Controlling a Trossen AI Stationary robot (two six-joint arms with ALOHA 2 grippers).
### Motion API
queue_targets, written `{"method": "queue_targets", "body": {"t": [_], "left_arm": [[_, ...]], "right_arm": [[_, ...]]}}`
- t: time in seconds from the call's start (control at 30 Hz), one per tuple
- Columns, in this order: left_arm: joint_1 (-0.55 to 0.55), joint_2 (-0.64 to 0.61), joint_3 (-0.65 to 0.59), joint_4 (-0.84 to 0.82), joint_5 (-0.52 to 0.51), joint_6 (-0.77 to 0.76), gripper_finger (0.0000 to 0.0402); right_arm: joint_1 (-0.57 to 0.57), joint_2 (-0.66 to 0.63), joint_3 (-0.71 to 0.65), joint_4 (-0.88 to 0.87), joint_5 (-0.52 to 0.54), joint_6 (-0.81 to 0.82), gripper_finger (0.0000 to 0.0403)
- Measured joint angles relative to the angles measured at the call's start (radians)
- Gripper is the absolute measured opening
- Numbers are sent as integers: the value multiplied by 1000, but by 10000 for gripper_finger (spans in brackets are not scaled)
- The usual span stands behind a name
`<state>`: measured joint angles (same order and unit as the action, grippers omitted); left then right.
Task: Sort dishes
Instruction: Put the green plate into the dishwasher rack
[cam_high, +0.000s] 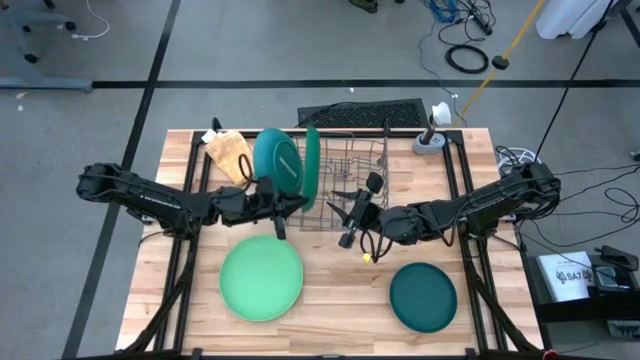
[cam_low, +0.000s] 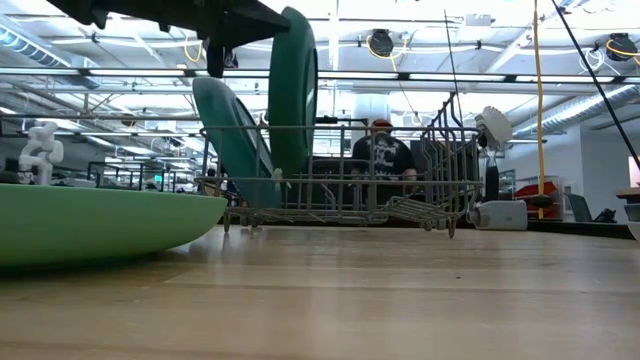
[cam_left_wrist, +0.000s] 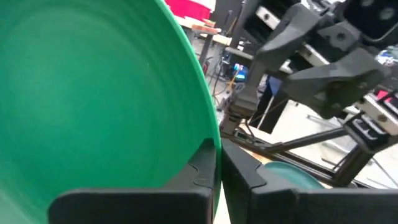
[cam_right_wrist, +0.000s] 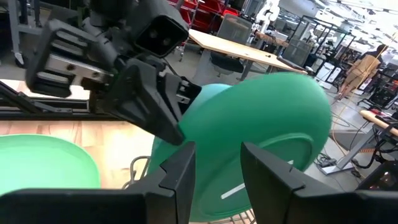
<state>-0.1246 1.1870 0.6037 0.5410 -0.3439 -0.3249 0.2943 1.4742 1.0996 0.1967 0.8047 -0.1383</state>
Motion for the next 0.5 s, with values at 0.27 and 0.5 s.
{"method": "queue_targets", "body": {"t": [0.27, 0.5], "left_arm": [[-1, 0, 0, -40, -28, -8, 18], [14, 0, 0, -63, -32, -9, 18]], "right_arm": [[0, 0, 0, 0, 0, 0, 118], [0, 0, 0, 1, 0, 0, 118]]}}
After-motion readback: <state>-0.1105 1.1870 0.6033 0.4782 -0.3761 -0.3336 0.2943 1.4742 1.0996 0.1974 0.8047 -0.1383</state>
